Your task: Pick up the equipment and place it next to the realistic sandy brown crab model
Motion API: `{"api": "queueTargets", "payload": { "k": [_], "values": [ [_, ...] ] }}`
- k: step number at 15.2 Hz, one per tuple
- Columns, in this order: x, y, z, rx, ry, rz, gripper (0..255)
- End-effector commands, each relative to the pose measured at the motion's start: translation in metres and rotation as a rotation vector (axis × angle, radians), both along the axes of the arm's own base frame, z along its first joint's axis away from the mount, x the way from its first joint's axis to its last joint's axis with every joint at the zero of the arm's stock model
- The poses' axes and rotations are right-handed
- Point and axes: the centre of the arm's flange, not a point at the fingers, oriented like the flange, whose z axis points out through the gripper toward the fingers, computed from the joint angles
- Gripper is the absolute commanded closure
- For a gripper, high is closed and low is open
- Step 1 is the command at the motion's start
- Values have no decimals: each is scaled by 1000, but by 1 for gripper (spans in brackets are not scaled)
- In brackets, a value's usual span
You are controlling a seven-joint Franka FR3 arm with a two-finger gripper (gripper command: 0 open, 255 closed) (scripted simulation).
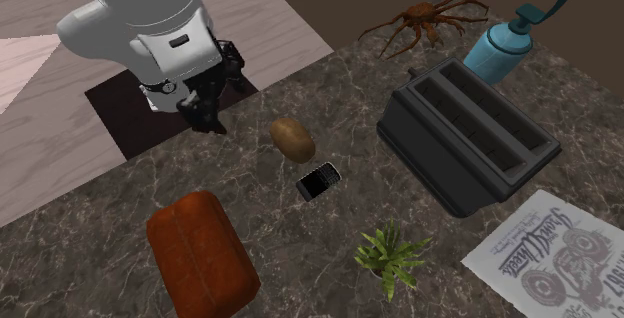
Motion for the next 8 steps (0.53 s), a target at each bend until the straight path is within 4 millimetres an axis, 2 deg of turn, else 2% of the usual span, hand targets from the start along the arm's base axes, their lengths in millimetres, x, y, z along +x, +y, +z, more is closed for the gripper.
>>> {"api": "queueTargets", "payload": {
  "k": [1, 8],
  "values": [
    [21, 8, -19, -10, 10, 61, 0],
    [90, 43, -78, -47, 45, 267, 0]
  ]
}}
